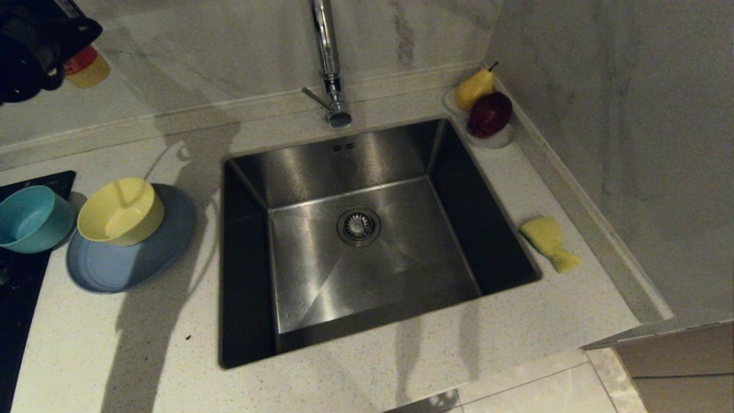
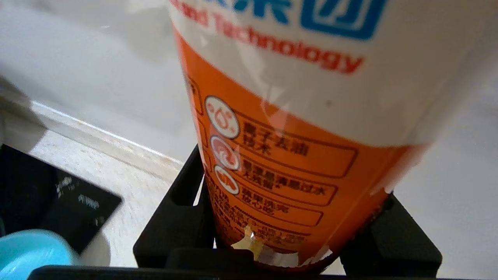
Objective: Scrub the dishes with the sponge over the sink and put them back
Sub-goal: Squeeze it onto the sponge
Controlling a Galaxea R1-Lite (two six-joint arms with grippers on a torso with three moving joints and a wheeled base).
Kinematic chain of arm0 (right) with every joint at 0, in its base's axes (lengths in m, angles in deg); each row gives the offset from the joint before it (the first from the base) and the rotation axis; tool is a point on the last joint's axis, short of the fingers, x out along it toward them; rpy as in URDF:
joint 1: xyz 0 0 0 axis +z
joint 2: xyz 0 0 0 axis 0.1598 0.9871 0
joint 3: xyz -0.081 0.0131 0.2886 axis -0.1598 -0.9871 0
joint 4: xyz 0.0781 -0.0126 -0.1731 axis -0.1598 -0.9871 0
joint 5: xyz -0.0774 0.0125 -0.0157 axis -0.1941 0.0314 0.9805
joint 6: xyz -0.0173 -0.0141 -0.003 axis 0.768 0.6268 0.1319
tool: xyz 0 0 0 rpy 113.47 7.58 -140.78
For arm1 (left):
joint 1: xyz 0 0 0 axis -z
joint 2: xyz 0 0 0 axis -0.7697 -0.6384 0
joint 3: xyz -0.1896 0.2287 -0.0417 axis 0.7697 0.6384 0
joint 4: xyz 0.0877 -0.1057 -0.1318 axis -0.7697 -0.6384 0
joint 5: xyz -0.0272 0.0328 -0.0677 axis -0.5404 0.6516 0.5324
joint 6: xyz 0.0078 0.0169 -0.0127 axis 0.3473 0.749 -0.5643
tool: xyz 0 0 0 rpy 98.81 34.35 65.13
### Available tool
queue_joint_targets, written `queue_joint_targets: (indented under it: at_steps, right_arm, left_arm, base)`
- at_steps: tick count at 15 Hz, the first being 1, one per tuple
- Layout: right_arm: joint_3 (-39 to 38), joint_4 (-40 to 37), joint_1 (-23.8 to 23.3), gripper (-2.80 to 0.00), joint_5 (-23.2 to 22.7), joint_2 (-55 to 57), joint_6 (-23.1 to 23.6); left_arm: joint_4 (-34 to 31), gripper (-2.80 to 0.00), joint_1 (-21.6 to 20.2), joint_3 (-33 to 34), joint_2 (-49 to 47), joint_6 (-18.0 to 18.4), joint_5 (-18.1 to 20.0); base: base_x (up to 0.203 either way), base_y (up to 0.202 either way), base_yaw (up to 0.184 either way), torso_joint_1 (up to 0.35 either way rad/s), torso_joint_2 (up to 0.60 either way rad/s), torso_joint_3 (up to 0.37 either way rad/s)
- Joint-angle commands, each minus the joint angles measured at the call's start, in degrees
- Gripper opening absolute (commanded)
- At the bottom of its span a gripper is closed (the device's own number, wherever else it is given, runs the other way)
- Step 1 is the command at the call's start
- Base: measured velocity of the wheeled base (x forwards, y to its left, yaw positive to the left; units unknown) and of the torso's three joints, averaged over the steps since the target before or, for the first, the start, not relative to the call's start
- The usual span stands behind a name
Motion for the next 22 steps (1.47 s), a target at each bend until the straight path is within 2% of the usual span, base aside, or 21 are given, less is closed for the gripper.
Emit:
queue_joint_targets:
  at_steps: [1,2,4,8,12,13,16,19,20,22]
  right_arm:
    - [0.0,0.0,0.0,-2.8,0.0,0.0,0.0]
    - [0.0,0.0,0.0,-2.8,0.0,0.0,0.0]
    - [0.0,0.0,0.0,-2.8,0.0,0.0,0.0]
    - [0.0,0.0,0.0,-2.8,0.0,0.0,0.0]
    - [0.0,0.0,0.0,-2.8,0.0,0.0,0.0]
    - [0.0,0.0,0.0,-2.8,0.0,0.0,0.0]
    - [0.0,0.0,0.0,-2.8,0.0,0.0,0.0]
    - [0.0,0.0,0.0,-2.8,0.0,0.0,0.0]
    - [0.0,0.0,0.0,-2.8,0.0,0.0,0.0]
    - [0.0,0.0,0.0,-2.8,0.0,0.0,0.0]
  left_arm:
    - [-10.5,-2.8,5.9,-0.1,11.4,0.4,1.1]
    - [-15.1,-2.8,9.2,0.0,14.0,1.4,1.6]
    - [-20.4,-2.8,14.6,0.7,18.0,5.4,2.2]
    - [-22.5,-2.8,22.6,1.1,22.1,12.9,5.6]
    - [-27.2,-2.8,31.6,0.9,24.6,23.2,6.0]
    - [-27.5,-2.8,33.2,0.9,24.6,26.5,6.0]
    - [-27.3,-2.8,38.1,0.5,24.3,33.1,5.4]
    - [-27.3,-2.8,43.5,0.6,24.1,38.5,4.9]
    - [-27.4,-2.8,44.6,0.7,24.1,39.6,4.9]
    - [-27.3,-2.8,46.3,1.1,23.6,44.0,4.9]
  base:
    - [0.0,0.0,0.0,0.0,0.0,0.0]
    - [0.0,0.0,0.0,0.0,0.0,0.0]
    - [0.0,0.0,0.0,0.0,0.0,0.0]
    - [0.0,0.0,0.0,0.0,0.0,0.0]
    - [0.0,0.0,0.0,0.0,0.0,0.0]
    - [0.0,0.0,0.0,0.0,0.0,0.0]
    - [0.0,0.0,0.0,0.0,0.0,0.0]
    - [0.0,0.0,0.0,0.0,0.0,0.0]
    - [0.0,0.0,0.0,0.0,0.0,0.0]
    - [0.0,0.0,0.0,0.0,0.0,0.0]
